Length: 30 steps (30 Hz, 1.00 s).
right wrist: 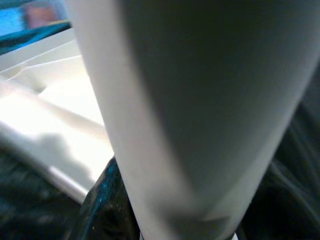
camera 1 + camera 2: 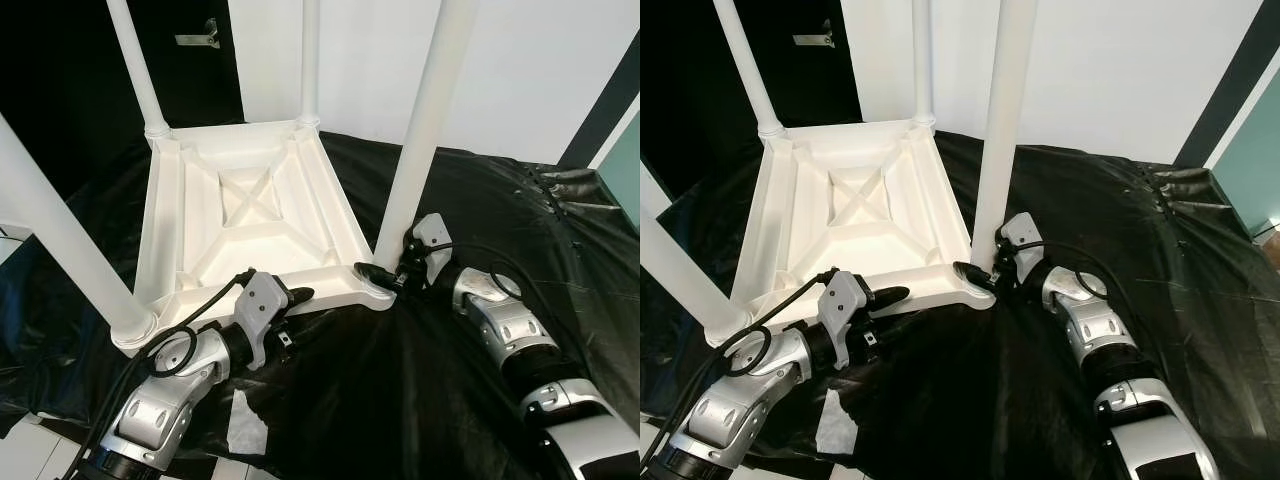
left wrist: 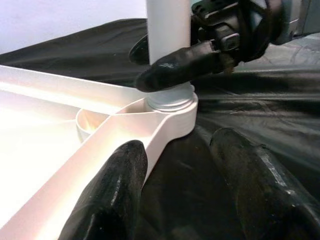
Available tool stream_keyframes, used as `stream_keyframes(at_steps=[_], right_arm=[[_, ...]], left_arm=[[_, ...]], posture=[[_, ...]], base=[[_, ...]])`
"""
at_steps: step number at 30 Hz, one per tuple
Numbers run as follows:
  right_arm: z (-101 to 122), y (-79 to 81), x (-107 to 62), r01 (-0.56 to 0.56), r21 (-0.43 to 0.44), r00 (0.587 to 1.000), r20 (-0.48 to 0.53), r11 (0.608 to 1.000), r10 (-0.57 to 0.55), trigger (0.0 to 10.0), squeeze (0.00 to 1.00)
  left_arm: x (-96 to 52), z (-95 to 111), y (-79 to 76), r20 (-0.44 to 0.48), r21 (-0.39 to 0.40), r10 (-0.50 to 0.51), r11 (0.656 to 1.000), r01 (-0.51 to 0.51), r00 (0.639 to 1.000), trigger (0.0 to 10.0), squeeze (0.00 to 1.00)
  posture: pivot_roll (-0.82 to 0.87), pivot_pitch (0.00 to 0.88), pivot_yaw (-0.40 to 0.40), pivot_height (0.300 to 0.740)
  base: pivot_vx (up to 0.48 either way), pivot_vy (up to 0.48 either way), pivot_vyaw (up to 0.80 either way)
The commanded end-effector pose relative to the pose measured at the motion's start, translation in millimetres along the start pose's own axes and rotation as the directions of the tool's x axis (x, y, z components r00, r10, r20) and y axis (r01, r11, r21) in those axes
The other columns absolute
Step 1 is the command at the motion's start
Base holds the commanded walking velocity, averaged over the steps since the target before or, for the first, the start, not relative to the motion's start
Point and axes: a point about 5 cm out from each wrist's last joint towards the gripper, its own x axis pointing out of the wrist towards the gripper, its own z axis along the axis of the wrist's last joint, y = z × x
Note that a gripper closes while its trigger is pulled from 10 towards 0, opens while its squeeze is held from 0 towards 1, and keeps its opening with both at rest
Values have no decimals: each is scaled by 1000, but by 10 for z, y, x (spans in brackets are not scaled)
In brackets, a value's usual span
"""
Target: Building children table
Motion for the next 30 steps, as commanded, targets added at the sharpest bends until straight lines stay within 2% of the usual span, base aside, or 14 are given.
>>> stream_keyframes(at_steps=[1,5,7,8,10,12,14,15,22,27,28,29,30], right_arm=[[-159,165,61,201,76,977,-84,977,-194,10000,0],[-160,182,73,222,86,973,-87,971,-214,10000,0],[-138,329,166,344,106,938,-85,933,-336,10000,0],[-138,329,166,344,106,938,-85,933,-336,10000,0],[-97,438,230,430,134,903,-74,893,-424,10000,0],[-45,527,273,458,158,888,-53,875,-456,10000,0],[-45,527,273,458,158,888,-53,875,-456,10000,0],[-13,576,293,475,164,879,-50,865,-473,10000,0],[15,536,269,503,163,864,-55,849,-501,10000,0],[42,451,201,520,158,852,-31,840,-522,10000,0],[51,451,192,518,159,853,-22,841,-521,10000,55],[51,451,192,518,159,853,-22,841,-521,10000,55],[55,459,162,501,160,862,-1,851,-507,10000,945]], left_arm=[[11,2,-33,-3,4,-53,999,53,999,10000,0],[12,3,-33,-3,4,-54,999,54,999,10000,0],[15,9,-21,-3,8,-58,998,58,998,10000,0],[15,9,-21,-3,8,-58,998,58,998,10000,0],[15,13,-13,-3,11,-60,998,60,998,10000,0],[15,18,-9,-3,13,-60,998,60,998,10000,0],[15,18,-9,-3,13,-60,998,60,998,10000,0],[8,16,-4,-4,14,-59,998,59,998,10000,0],[10,17,-4,-2,14,-53,998,53,999,10000,0],[31,23,-22,4,9,-45,999,45,999,10000,0],[30,24,-21,4,8,-43,999,43,999,10000,0],[30,24,-21,4,8,-43,999,43,999,10000,0],[27,26,-19,5,7,-40,999,40,999,10000,0]], posture=[[75,0,-58,740],[75,0,-58,740],[66,0,-51,740],[66,0,-51,740],[66,0,-48,740],[68,0,-48,740],[68,0,-48,740],[69,0,-51,740],[69,0,-58,740],[63,0,-60,740],[64,0,-61,740],[64,0,-61,740],[64,0,-61,740]], base=[[0,0,0],[0,0,0],[0,0,0],[0,0,0],[0,0,0],[0,0,0],[0,0,0],[0,0,0],[0,0,0],[0,0,0],[0,0,0],[0,0,0],[0,0,0]])
